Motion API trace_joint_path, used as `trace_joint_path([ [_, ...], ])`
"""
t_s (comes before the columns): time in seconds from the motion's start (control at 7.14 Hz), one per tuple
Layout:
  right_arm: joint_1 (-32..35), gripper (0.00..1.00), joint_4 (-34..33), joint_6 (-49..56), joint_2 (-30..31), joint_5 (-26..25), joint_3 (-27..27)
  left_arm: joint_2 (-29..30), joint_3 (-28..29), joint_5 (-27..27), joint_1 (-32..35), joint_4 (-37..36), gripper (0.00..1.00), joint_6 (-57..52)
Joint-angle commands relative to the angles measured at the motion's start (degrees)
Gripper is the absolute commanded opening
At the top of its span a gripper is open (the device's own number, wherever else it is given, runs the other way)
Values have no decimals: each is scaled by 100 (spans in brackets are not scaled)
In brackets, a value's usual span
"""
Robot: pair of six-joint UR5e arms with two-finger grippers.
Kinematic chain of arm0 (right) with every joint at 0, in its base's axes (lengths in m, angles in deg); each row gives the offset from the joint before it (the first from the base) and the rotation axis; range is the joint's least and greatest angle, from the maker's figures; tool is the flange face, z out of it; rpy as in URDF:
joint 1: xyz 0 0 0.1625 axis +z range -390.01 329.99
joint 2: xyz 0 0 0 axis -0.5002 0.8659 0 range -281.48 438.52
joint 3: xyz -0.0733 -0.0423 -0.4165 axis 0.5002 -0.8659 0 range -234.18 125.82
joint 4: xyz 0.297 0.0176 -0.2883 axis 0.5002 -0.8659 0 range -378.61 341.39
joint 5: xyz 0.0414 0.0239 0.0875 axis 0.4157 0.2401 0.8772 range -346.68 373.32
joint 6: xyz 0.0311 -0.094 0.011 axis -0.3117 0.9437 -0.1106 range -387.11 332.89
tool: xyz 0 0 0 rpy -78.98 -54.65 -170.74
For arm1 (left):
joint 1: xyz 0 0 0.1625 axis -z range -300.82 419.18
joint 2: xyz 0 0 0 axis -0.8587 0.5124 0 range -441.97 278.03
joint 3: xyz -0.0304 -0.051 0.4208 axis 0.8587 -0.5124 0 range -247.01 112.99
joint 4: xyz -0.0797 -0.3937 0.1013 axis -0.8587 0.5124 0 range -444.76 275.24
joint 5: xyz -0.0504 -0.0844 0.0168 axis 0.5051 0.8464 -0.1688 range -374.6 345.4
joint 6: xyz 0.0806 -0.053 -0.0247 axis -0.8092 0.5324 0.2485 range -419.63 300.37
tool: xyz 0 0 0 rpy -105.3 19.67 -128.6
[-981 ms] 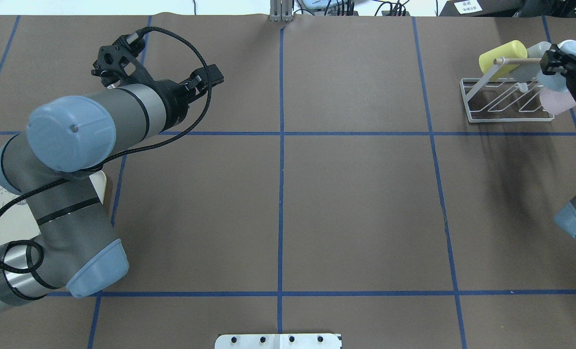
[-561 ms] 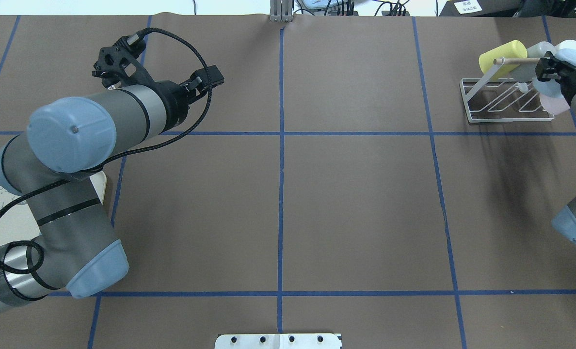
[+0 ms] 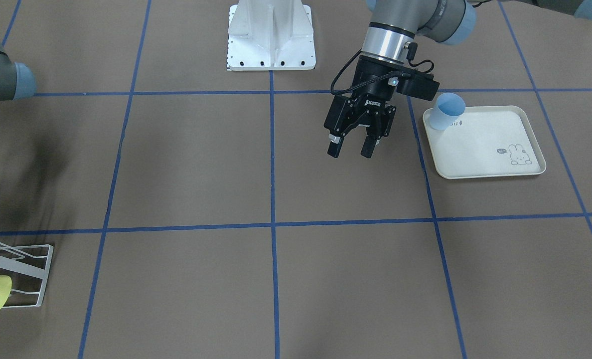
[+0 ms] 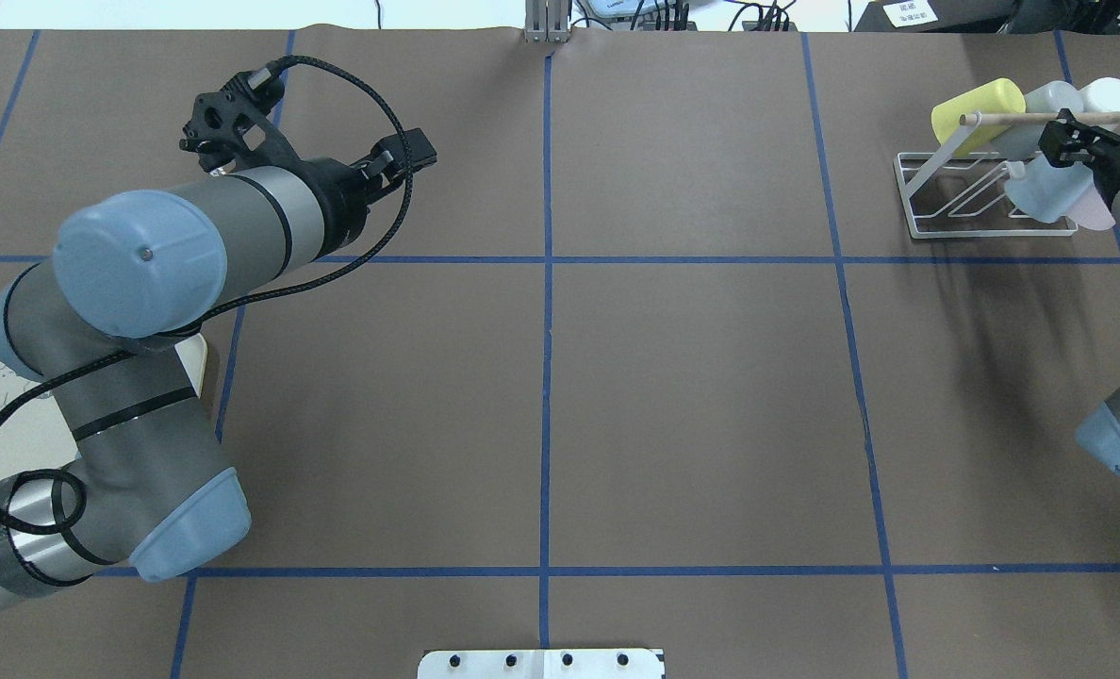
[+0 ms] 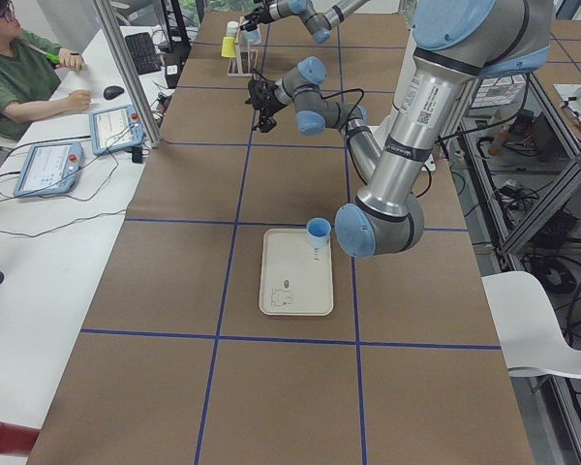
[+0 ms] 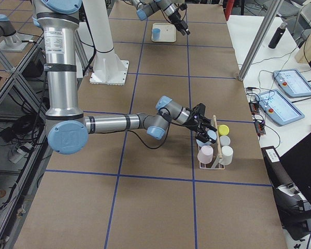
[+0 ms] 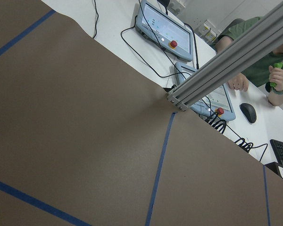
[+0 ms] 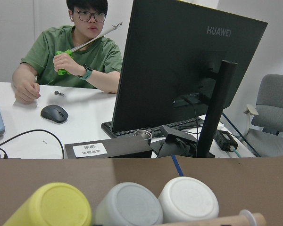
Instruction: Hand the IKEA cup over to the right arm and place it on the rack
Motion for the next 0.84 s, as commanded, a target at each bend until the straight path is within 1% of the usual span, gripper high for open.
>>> trace_joint_path([
  [0.0,15,100,32,266,-3,5,42,0,0,2,9,-2,100,7],
  [0.14,33,100,32,267,-3,40,165,0,-52,2,17,-28,100,-20],
  [0.28,68,100,14,240,-3,145,444,-113,-114,228,104,-115,100,-46],
  [0.42,86,100,-20,179,49,399,708,-393,-280,509,305,-195,100,-647],
  [0.56,86,100,-169,48,67,505,980,-900,-473,764,499,-230,100,-1140],
  [0.7,77,100,-388,-258,76,924,1296,-1245,-570,1176,779,-239,100,-1606],
])
